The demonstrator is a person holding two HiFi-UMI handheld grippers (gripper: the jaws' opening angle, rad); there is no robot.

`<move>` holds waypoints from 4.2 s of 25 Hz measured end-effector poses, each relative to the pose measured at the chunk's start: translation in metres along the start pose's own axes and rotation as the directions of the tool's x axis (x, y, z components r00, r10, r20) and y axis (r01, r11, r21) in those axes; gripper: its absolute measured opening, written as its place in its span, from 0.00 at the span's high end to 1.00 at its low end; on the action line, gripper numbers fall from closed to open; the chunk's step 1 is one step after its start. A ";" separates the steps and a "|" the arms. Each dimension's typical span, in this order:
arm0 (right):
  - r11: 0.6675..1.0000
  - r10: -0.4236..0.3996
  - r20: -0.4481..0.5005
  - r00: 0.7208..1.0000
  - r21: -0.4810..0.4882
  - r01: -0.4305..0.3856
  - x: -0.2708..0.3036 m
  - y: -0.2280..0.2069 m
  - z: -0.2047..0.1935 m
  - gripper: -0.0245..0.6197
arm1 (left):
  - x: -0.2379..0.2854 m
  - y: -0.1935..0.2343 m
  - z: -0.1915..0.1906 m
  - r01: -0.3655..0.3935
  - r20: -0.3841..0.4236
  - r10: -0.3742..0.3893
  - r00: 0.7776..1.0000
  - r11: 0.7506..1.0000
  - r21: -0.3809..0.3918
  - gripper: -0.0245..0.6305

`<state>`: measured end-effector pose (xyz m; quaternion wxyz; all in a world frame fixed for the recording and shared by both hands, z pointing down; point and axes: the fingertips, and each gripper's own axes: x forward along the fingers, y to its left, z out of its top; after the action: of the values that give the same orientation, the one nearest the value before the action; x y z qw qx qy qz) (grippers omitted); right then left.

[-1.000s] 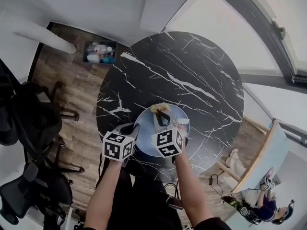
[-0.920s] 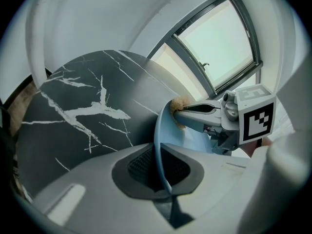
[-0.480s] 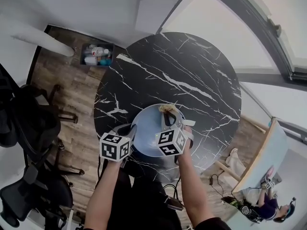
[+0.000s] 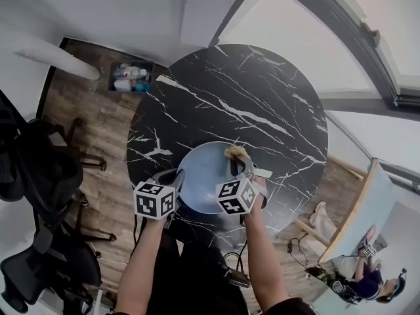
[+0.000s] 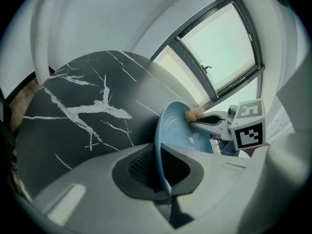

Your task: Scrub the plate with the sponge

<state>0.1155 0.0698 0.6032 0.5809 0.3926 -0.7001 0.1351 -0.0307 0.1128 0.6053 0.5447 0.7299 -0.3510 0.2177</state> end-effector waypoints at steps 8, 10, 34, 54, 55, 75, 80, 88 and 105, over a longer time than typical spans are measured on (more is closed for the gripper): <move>1.000 -0.005 -0.045 0.999 -0.001 0.005 -0.008 0.003 -0.025 0.93 | 0.000 0.000 0.000 -0.009 0.004 0.009 1.000 1.000 0.002 0.94; 1.000 -0.006 -0.059 0.998 -0.008 0.005 -0.010 0.005 -0.030 0.93 | 0.000 0.000 0.000 -0.013 0.006 0.013 1.000 1.000 0.005 0.94; 0.989 0.081 -0.215 0.973 -0.102 -0.104 -0.035 0.051 -0.081 0.93 | 0.001 0.001 0.001 -0.012 0.036 0.013 0.999 1.000 -0.016 0.94; 0.918 0.391 -0.213 0.895 0.018 -0.397 -0.059 0.120 -0.084 0.93 | 0.001 0.001 0.003 -0.018 0.051 0.021 0.999 0.999 -0.041 0.93; 0.910 0.409 -0.213 0.887 0.023 -0.414 -0.060 0.123 -0.083 0.93 | 0.002 0.001 0.003 -0.018 0.052 0.021 0.998 0.999 -0.044 0.93; 0.769 0.633 -0.172 0.754 0.036 -0.638 -0.067 0.186 -0.040 0.93 | 0.000 0.002 0.002 -0.015 0.043 0.017 0.999 0.999 -0.052 0.93; 0.743 0.664 -0.159 0.731 0.025 -0.669 -0.064 0.193 -0.025 0.93 | 0.002 0.001 0.003 -0.005 0.037 0.007 0.999 0.998 -0.055 0.93; 0.705 0.707 -0.099 0.700 0.028 -0.708 -0.057 0.197 0.007 0.93 | 0.000 0.002 0.001 -0.002 0.035 0.004 0.999 0.998 -0.063 0.93; 0.735 0.678 -0.042 0.734 0.029 -0.678 -0.043 0.182 0.034 0.93 | -0.001 0.001 -0.001 -0.014 0.012 0.014 1.000 1.000 -0.008 0.94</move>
<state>-0.0368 0.1845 0.6022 0.5066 0.1106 -0.7797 0.3511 -0.0317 0.1140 0.6057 0.5437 0.7266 -0.3603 0.2157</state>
